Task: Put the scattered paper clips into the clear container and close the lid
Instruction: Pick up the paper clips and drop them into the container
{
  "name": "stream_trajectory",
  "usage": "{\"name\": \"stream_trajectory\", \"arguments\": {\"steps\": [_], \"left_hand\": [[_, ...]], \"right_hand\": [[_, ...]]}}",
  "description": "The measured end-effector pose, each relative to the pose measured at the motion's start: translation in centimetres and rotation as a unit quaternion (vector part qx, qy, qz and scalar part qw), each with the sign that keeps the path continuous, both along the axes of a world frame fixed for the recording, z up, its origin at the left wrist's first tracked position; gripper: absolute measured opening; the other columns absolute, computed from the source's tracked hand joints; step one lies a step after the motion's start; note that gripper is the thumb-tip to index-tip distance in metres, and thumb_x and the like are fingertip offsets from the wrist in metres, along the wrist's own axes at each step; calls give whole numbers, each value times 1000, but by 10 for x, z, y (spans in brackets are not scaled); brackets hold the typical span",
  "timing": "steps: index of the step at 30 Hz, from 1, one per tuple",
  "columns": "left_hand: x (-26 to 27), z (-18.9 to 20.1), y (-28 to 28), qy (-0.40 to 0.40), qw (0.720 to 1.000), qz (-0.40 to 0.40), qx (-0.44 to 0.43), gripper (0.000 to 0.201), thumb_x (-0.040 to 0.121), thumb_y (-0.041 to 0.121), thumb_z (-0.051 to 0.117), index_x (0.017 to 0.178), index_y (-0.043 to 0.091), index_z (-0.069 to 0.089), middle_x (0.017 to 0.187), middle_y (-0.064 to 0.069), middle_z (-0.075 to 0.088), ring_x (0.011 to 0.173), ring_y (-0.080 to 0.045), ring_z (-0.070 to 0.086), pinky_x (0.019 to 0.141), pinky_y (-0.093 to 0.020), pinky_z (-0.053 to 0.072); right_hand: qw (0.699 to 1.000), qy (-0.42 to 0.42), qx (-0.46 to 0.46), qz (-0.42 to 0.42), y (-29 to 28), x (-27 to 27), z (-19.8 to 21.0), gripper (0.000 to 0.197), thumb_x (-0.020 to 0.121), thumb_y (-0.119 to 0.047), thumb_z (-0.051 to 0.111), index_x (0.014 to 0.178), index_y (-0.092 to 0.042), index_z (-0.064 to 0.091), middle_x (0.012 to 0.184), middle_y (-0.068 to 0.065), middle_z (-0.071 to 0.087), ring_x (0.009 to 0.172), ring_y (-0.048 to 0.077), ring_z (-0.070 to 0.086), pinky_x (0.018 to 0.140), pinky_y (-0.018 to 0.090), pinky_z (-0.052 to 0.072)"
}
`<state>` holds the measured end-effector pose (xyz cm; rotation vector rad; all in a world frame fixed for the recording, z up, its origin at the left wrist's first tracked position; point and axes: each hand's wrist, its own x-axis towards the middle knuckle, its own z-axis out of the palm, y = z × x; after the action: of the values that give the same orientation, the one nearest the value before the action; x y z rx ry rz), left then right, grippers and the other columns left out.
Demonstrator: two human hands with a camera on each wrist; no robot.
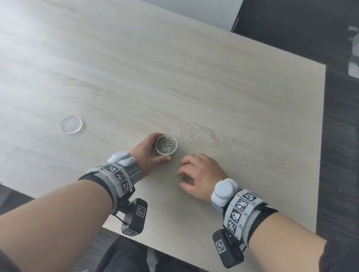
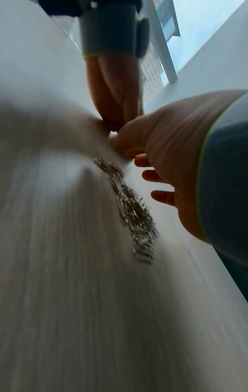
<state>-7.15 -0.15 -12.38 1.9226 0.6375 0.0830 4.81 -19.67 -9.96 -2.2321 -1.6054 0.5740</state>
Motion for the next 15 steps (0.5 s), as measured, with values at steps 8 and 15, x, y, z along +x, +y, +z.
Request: {"name": "stream_trajectory", "arguments": {"steps": [8,15], "left_hand": [[-1,-1,-1,23,1000,9,10,69,69,46,77,130,29,49,117,10,65,113,-11,59,98,-29,44],[1,3,-3,35,999,14,16,63,76,35,81,130,30,49,118,10,64,115,-12,58,100,-31,43]], "right_hand": [[999,-40,-28,22,-14,3,-7,6,77,-27,61,78,-27,67,92,-10,60,91,22,54,80,39,47],[980,18,13,-199,-44,34,9,13,77,-29,69,90,-31,67,103,-9,60,104,20,52,89,38,44]]}}
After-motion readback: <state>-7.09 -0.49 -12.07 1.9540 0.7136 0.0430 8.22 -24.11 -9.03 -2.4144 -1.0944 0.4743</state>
